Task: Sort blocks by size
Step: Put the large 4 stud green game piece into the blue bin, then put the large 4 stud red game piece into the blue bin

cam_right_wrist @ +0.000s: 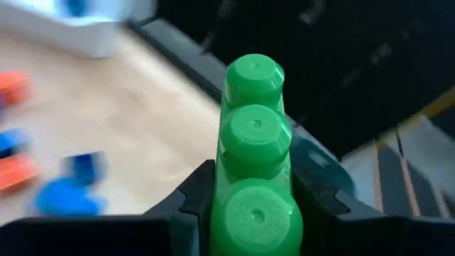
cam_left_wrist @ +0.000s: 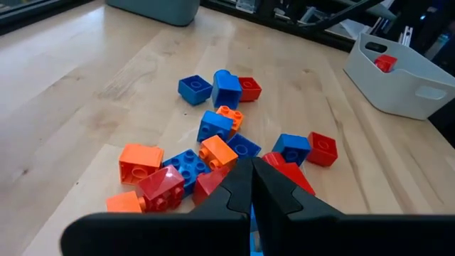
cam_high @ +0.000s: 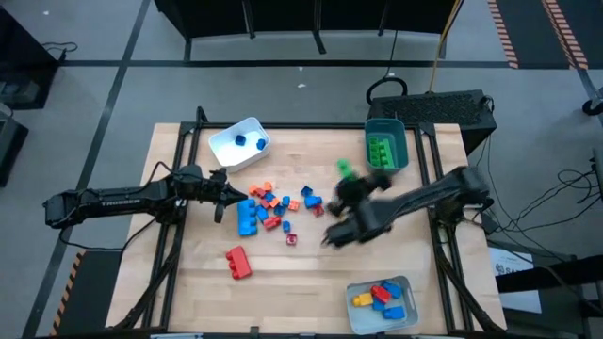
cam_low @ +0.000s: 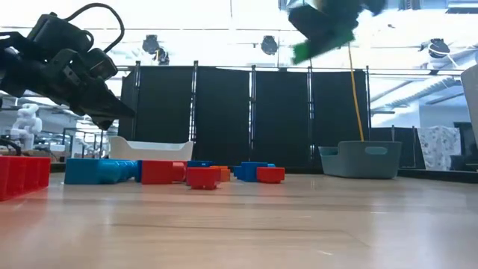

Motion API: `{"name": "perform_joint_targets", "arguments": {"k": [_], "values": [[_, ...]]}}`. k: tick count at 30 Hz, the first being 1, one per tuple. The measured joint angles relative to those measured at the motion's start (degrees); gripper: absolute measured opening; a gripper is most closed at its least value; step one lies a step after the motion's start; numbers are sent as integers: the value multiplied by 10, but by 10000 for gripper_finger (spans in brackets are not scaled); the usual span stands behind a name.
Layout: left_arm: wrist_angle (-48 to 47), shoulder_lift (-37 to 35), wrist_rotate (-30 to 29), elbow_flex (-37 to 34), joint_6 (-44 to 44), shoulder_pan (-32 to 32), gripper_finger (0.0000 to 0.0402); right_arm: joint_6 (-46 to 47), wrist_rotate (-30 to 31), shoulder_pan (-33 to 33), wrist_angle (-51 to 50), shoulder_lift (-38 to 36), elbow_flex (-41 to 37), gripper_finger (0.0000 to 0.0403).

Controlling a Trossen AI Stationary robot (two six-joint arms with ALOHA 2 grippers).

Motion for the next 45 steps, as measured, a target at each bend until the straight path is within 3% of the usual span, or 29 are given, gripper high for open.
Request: {"name": "perform_joint_targets", "arguments": {"k": [10,17,22,31,34,41,45], "values": [[0,0,-1,0,0,0,11,105,-24,-131,200,-342,-386,112],[0,0,-22,0,-2,0,11,-63,-52,-238,495,-438,-529,111],[0,0,-26,0,-2,0,11,-191,-99,-335,642,-424,-547,111],[0,0,-26,0,-2,0,11,-249,-211,-465,676,-390,-548,111],[0,0,-26,0,-1,0,11,-276,-218,-485,695,-385,-548,114],[-1,0,-26,0,-1,0,11,-291,-246,-512,716,-380,-547,271],[-1,0,-26,0,-1,0,11,-288,-264,-517,718,-380,-547,302]]}}
